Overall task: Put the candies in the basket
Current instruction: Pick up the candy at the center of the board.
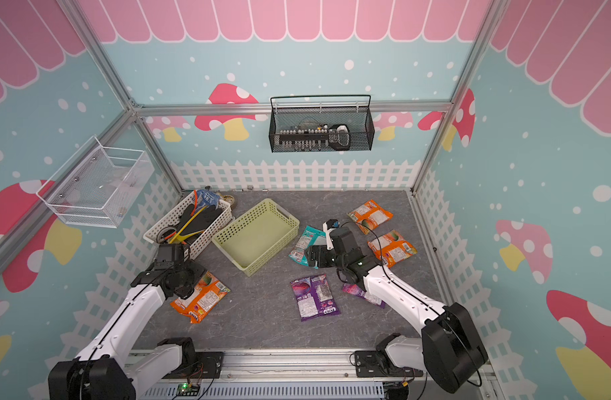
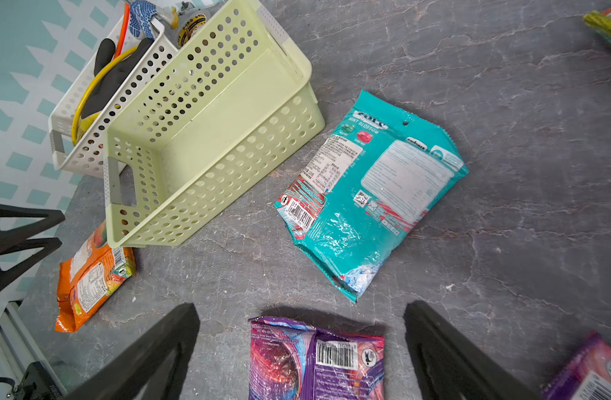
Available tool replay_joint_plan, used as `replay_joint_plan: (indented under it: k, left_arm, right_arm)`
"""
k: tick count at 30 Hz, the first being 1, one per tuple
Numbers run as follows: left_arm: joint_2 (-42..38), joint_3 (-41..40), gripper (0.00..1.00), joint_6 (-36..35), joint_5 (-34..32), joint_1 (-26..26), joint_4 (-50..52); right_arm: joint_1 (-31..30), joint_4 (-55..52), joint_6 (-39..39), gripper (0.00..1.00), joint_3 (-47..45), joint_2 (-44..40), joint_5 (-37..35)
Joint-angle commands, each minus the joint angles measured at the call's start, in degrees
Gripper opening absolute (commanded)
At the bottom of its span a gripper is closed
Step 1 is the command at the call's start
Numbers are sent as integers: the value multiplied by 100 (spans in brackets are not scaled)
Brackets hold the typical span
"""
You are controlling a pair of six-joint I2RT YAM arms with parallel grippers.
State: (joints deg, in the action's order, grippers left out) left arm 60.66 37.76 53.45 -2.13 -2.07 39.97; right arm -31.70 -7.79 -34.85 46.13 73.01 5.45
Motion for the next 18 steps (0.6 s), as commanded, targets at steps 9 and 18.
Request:
replay_joint_plan:
  k: [9,18]
  left_arm:
    - [-2,167,48,1731,-1010,872,963]
    - [1119,797,42,2220,-1312,2465,1001]
  right_arm:
    - [-173,170,-123,98,-152,-1,-440]
    - [-187,-73,57,98,-64,-78,-756]
